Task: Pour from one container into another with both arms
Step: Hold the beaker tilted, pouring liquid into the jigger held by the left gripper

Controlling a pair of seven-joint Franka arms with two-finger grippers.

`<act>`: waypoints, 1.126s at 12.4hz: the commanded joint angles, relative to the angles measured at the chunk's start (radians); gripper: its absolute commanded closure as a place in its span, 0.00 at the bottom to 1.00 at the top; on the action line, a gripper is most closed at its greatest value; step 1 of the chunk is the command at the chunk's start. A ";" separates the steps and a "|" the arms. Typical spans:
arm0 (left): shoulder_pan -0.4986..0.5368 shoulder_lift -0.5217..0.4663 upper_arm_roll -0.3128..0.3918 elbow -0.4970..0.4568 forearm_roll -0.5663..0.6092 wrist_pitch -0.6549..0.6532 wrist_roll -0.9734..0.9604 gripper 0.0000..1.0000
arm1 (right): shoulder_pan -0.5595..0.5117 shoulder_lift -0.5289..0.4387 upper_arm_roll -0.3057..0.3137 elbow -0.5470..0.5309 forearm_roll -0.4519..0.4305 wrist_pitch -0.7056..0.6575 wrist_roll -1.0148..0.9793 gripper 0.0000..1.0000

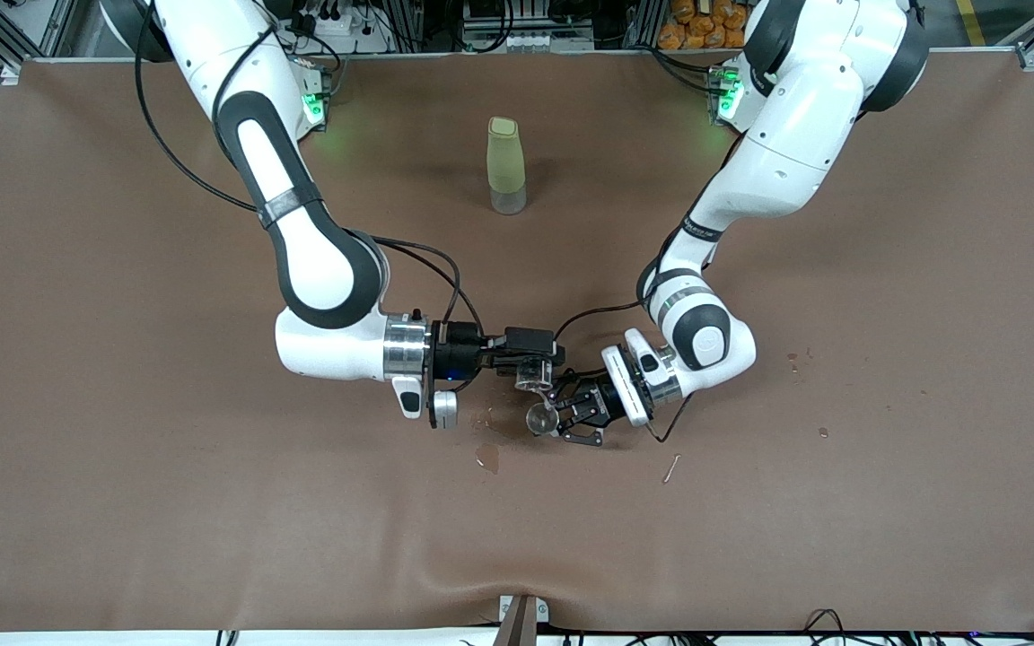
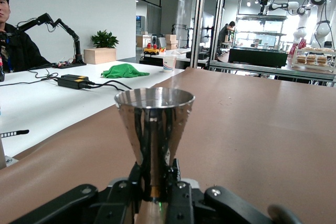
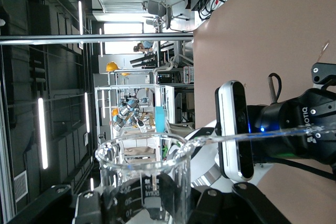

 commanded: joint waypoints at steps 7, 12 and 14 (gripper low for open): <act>0.002 -0.007 -0.002 -0.011 -0.021 -0.013 0.016 1.00 | 0.004 0.023 -0.002 0.053 0.019 0.015 0.168 1.00; 0.002 -0.007 -0.002 -0.014 -0.021 -0.019 0.016 1.00 | 0.006 0.044 -0.002 0.081 0.038 0.039 0.229 1.00; 0.002 -0.009 -0.003 -0.014 -0.021 -0.021 0.016 1.00 | 0.010 0.066 -0.002 0.119 0.044 0.062 0.227 1.00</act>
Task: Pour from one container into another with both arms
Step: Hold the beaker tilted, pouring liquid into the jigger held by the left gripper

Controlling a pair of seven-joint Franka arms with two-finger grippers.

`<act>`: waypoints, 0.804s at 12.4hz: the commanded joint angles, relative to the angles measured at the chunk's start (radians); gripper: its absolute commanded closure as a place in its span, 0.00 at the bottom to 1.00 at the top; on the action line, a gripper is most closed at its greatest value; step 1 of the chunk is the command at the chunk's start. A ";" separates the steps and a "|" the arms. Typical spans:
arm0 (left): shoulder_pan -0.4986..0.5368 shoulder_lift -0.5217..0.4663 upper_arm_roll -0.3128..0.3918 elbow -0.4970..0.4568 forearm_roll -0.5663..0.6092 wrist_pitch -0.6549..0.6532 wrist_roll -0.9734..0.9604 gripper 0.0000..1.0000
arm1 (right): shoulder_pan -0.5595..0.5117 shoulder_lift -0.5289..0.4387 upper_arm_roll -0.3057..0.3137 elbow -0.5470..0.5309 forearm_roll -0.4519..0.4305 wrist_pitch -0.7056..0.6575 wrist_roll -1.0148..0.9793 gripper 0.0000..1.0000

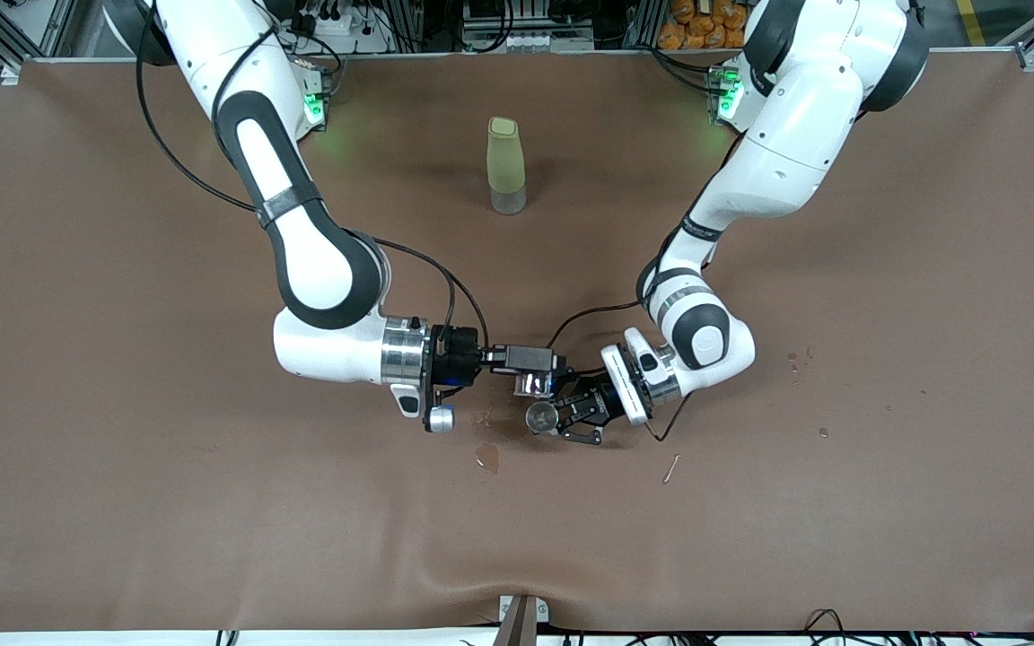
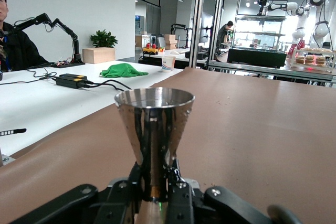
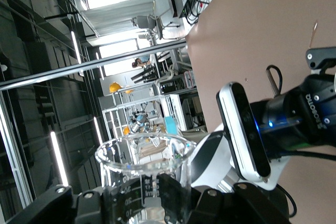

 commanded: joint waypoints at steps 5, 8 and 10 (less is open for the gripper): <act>0.023 -0.013 -0.001 -0.013 -0.020 -0.017 0.010 1.00 | 0.005 0.056 -0.004 0.091 0.023 0.018 0.009 1.00; 0.078 -0.019 0.001 -0.038 0.002 -0.100 0.006 1.00 | -0.001 0.056 -0.007 0.088 0.014 0.016 -0.071 1.00; 0.130 -0.018 -0.001 -0.042 0.081 -0.135 0.003 1.00 | -0.008 0.056 -0.008 0.079 0.007 0.014 -0.213 1.00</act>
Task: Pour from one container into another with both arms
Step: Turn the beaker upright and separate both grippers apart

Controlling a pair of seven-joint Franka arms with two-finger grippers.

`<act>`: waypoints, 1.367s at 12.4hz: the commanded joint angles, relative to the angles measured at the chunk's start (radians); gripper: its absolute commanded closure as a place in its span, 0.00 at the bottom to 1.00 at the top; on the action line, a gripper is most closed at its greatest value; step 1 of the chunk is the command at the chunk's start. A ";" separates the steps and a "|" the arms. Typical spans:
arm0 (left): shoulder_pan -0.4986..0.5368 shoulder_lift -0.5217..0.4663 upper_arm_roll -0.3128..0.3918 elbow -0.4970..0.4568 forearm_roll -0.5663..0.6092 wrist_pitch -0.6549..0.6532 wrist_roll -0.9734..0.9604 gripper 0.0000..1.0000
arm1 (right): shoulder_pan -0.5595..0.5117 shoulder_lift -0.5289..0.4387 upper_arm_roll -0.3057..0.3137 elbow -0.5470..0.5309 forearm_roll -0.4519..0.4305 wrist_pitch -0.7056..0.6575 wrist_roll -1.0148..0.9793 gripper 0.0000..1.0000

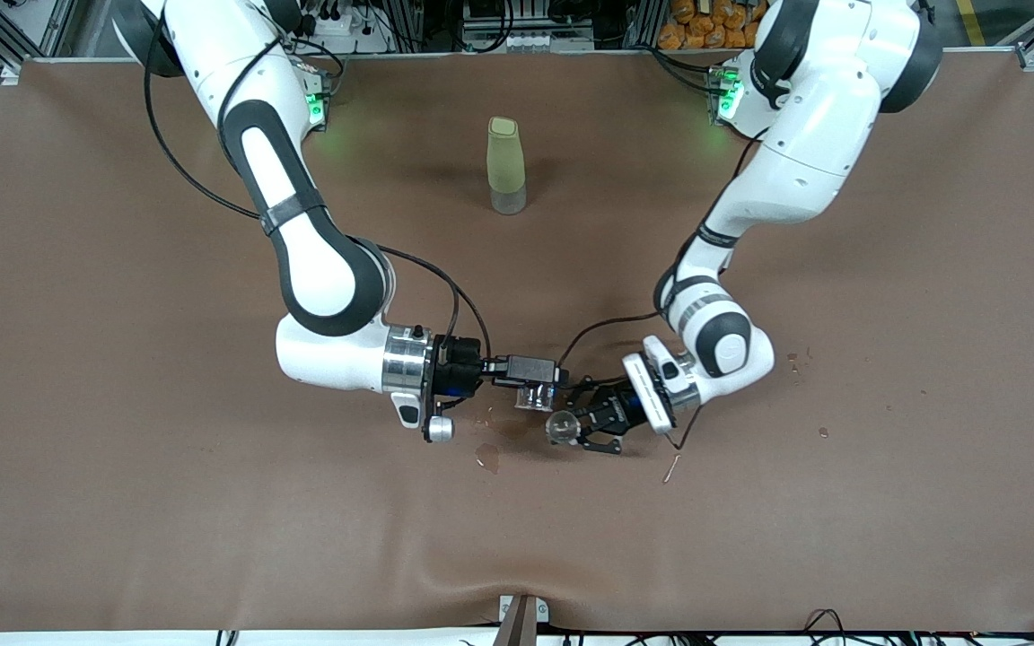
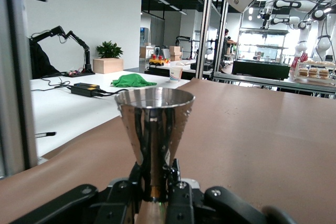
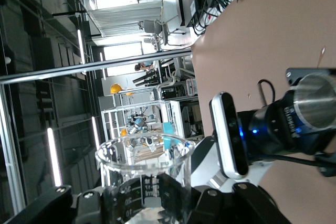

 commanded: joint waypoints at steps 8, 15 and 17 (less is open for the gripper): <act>0.336 -0.016 -0.003 -0.035 0.436 -0.331 -0.109 1.00 | -0.178 0.017 0.000 -0.003 -0.170 -0.091 -0.605 1.00; 0.604 -0.004 -0.002 -0.029 0.752 -0.589 -0.131 1.00 | -0.455 0.055 0.000 -0.121 -0.343 -0.229 -1.242 1.00; 0.675 0.007 0.001 -0.024 0.841 -0.641 -0.137 1.00 | -0.530 0.092 0.000 -0.118 -0.373 -0.240 -1.410 1.00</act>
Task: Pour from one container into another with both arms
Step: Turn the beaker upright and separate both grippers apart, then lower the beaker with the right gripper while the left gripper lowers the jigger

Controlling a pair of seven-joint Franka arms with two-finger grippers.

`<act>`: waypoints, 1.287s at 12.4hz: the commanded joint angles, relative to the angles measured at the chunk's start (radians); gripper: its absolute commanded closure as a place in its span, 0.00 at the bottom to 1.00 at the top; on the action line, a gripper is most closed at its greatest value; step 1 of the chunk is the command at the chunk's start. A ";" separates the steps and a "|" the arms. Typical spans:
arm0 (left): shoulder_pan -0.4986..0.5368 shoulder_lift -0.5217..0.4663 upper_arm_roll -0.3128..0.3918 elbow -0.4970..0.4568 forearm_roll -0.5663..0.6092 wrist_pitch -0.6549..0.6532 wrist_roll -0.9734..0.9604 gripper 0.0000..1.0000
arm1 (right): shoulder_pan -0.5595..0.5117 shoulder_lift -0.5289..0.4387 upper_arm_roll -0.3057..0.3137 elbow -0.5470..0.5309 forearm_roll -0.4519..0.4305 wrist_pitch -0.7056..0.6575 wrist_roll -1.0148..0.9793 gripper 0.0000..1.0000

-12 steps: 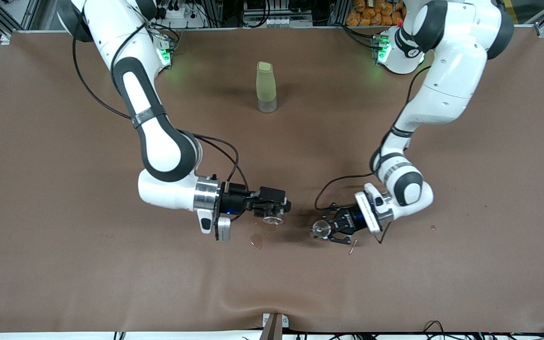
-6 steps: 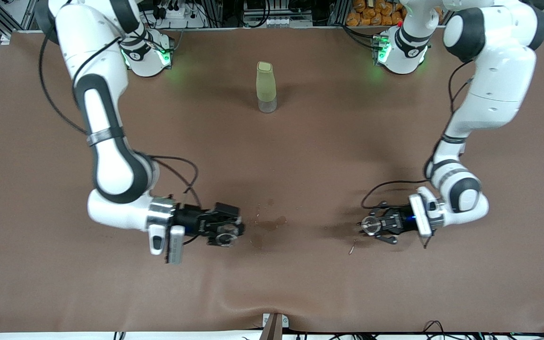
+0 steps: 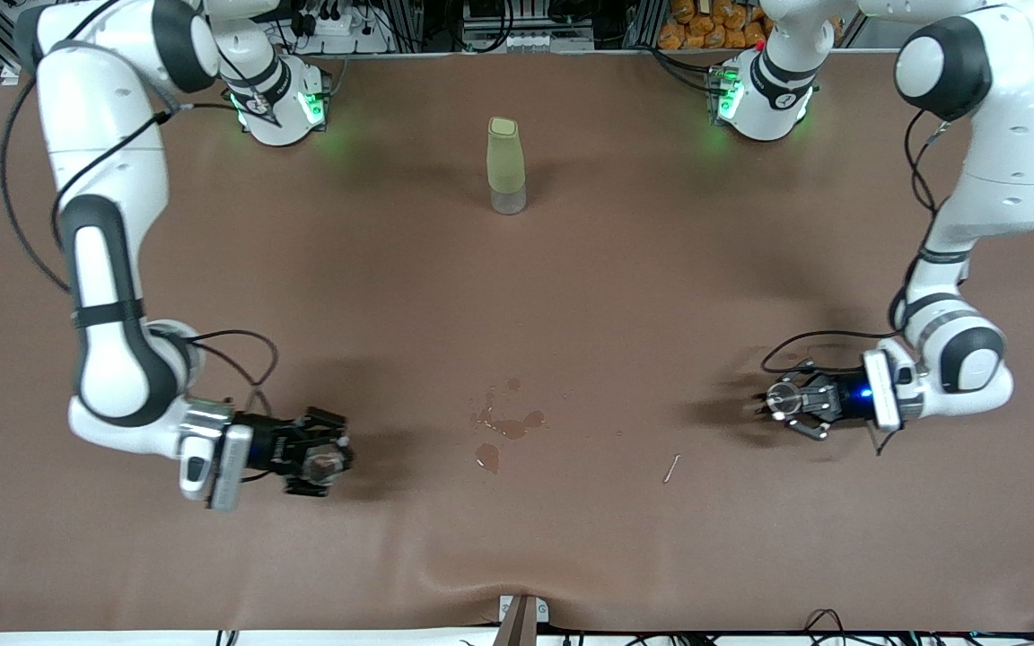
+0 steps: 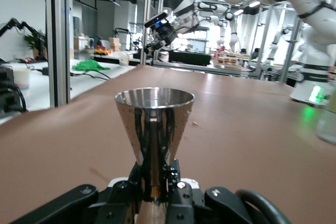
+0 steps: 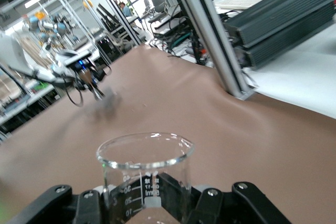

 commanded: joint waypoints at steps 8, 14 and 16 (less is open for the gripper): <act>0.194 0.043 -0.007 0.006 0.215 -0.154 0.017 1.00 | -0.326 0.135 0.021 0.015 -0.139 -0.016 -0.561 1.00; 0.185 0.083 -0.007 0.015 0.217 -0.151 0.147 1.00 | -0.406 0.218 0.026 0.015 -0.127 -0.017 -0.722 1.00; 0.182 0.085 -0.007 0.019 0.217 -0.151 0.165 1.00 | -0.407 0.219 0.027 0.015 -0.122 -0.017 -0.721 1.00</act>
